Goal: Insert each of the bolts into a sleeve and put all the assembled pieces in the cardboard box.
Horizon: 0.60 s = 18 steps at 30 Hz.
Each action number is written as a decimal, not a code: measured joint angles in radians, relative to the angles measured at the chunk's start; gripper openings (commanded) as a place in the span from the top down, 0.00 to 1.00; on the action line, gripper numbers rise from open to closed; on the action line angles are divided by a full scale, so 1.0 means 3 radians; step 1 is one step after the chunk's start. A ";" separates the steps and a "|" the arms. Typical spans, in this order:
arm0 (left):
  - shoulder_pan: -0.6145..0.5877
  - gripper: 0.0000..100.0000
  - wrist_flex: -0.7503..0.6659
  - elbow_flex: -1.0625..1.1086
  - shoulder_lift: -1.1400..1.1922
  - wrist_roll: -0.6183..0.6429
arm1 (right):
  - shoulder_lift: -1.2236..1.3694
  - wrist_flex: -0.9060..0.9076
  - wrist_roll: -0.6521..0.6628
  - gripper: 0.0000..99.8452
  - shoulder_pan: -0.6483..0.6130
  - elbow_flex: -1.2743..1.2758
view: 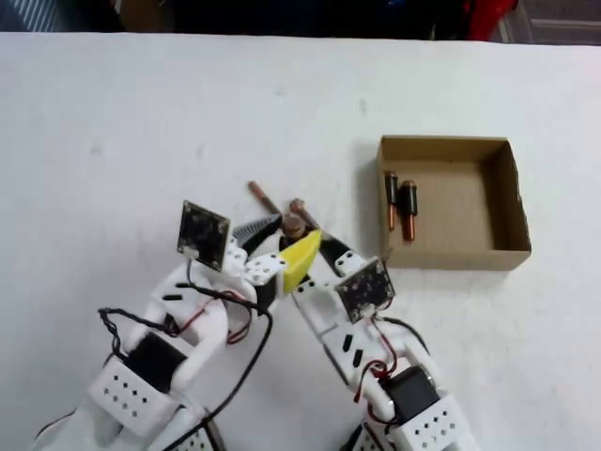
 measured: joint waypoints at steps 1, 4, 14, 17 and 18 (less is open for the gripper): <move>0.0000 0.74 0.0000 0.0000 0.0005 0.0010 | -0.0005 0.0000 0.0000 0.98 0.0000 0.0000; 0.0000 0.74 0.0000 0.0000 0.0010 0.0010 | -0.0005 0.0000 0.0000 0.98 0.0005 0.0000; -0.0312 0.75 -0.0077 -0.0307 0.0010 -0.0005 | -0.0005 0.0000 0.0000 0.98 -0.0010 0.0000; -0.0450 0.75 -0.0077 -0.0481 0.0010 -0.0005 | -0.0005 0.0031 0.0000 0.98 -0.0020 0.0000; -0.0506 0.75 -0.0077 -0.0532 0.0010 -0.0005 | -0.0005 0.0041 0.0000 0.98 -0.0020 0.0000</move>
